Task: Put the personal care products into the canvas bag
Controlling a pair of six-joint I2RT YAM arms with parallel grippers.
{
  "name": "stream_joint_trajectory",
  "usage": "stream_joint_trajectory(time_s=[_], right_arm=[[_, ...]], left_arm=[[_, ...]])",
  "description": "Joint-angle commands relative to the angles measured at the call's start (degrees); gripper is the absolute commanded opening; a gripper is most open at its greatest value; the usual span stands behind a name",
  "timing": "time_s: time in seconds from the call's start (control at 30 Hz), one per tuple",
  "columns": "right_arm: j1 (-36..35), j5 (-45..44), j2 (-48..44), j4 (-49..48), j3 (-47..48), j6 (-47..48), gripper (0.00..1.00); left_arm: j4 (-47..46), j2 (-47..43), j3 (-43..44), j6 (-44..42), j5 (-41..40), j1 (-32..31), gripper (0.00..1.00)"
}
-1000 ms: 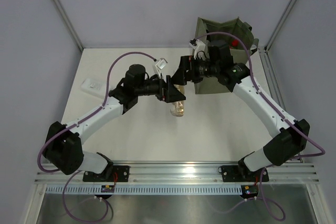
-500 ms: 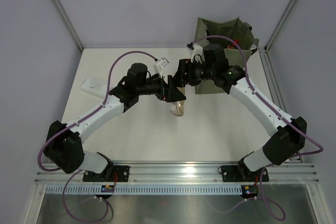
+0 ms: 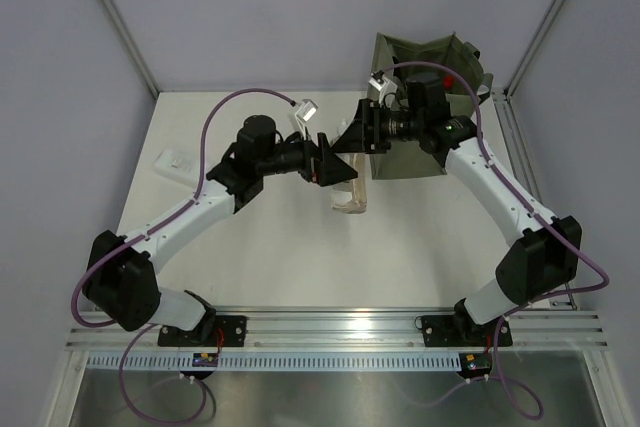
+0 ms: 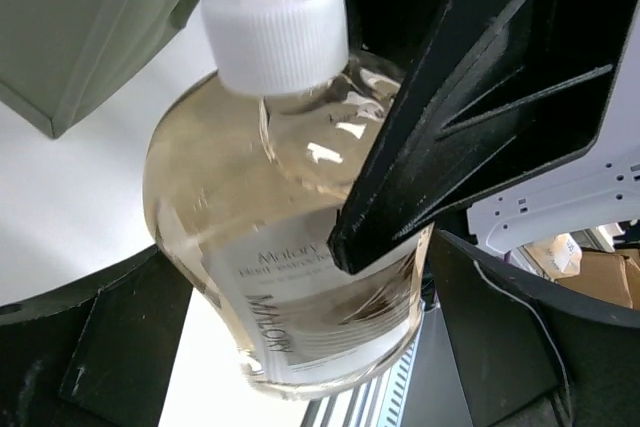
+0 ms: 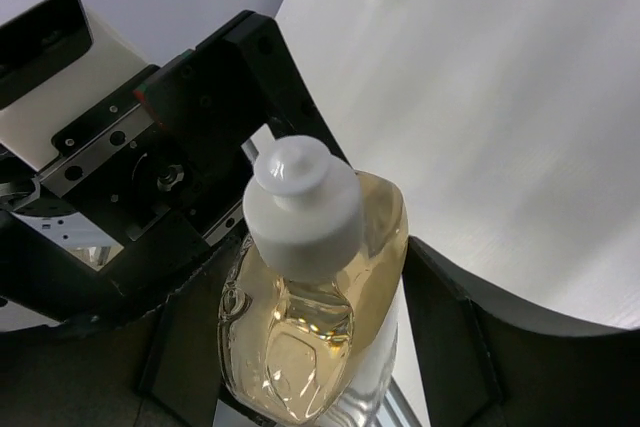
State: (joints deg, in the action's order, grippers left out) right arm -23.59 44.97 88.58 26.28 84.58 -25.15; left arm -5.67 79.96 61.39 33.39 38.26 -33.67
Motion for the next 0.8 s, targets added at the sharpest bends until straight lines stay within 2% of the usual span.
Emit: stream_joint_trajectory(time_s=[0.0, 0.23, 0.47, 0.77], right_arm=[[0.12, 8.90, -2.70, -7.91, 0.33, -6.75, 0.00], [4.42, 12.33, -2.00, -9.66, 4.72, -11.58, 0.00], [5.92, 14.09, -1.92, -13.10, 4.11, -15.54, 0.00], [9.09, 16.37, 0.45, -16.61, 9.72, -21.52, 0.00]], left_arm=[[-8.92, -1.30, 1.81, 1.15, 3.13, -0.08, 0.99], [-5.58, -3.23, 1.90, -1.13, 3.49, 0.01, 0.99], [-2.50, -5.51, 1.81, -2.80, 2.61, 0.18, 0.99], [0.22, -7.89, 2.86, -3.59, 2.43, 1.68, 0.99]])
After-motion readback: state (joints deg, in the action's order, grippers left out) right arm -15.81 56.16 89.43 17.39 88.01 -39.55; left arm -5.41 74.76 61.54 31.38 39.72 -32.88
